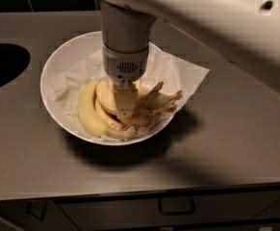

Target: Pick banana from white bowl

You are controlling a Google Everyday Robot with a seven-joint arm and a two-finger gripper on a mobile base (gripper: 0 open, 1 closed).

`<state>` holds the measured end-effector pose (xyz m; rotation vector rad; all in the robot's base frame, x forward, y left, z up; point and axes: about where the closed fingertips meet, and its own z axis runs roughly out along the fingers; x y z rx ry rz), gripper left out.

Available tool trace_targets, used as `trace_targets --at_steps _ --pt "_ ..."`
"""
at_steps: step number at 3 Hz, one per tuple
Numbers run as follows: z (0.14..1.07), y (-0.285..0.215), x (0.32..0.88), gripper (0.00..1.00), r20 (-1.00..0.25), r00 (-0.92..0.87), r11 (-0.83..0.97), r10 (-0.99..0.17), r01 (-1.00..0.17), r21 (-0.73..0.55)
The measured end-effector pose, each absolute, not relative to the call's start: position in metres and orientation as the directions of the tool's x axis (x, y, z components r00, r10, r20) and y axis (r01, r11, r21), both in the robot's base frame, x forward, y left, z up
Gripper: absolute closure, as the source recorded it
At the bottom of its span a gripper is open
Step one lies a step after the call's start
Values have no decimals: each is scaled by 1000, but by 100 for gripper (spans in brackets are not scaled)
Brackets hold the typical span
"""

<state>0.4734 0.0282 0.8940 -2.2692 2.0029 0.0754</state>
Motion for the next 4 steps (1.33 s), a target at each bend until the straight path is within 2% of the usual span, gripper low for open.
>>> trace_targets --at_steps 1,2,4 --pt "894 28 473 100 -112 126 -121 -986 -991 -52" --pt "894 28 473 100 -113 126 -121 -986 -991 -53" --pt "927 16 472 100 -139 125 -106 -982 -985 -138"
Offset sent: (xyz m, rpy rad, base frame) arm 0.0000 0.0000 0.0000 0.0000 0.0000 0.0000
